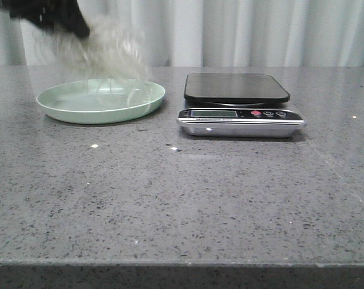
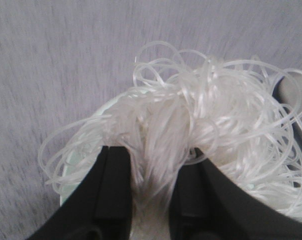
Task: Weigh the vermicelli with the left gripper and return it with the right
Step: 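Lift the vermicelli with the left gripper and carry it over the scale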
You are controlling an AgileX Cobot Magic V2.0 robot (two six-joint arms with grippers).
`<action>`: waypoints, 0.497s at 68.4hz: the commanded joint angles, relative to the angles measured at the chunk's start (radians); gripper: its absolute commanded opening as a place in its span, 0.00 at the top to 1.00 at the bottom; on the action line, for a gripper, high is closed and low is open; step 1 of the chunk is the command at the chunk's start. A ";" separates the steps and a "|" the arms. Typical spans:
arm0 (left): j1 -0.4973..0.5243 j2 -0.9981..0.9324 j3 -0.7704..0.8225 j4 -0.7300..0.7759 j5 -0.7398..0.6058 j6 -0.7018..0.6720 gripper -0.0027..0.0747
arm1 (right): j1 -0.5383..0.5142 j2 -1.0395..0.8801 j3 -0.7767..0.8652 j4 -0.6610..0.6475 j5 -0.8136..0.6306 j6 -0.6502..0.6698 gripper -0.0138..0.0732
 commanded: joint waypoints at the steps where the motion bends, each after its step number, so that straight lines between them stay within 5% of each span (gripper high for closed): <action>1: -0.017 -0.083 -0.093 -0.017 -0.078 0.000 0.78 | -0.002 -0.016 -0.007 -0.001 -0.085 0.000 0.67; 18: -0.130 -0.095 -0.212 -0.017 -0.087 0.000 0.78 | -0.002 -0.016 -0.007 -0.001 -0.085 0.000 0.67; 34: -0.301 -0.071 -0.221 -0.017 -0.237 0.000 0.78 | -0.002 -0.016 -0.007 -0.001 -0.083 0.000 0.67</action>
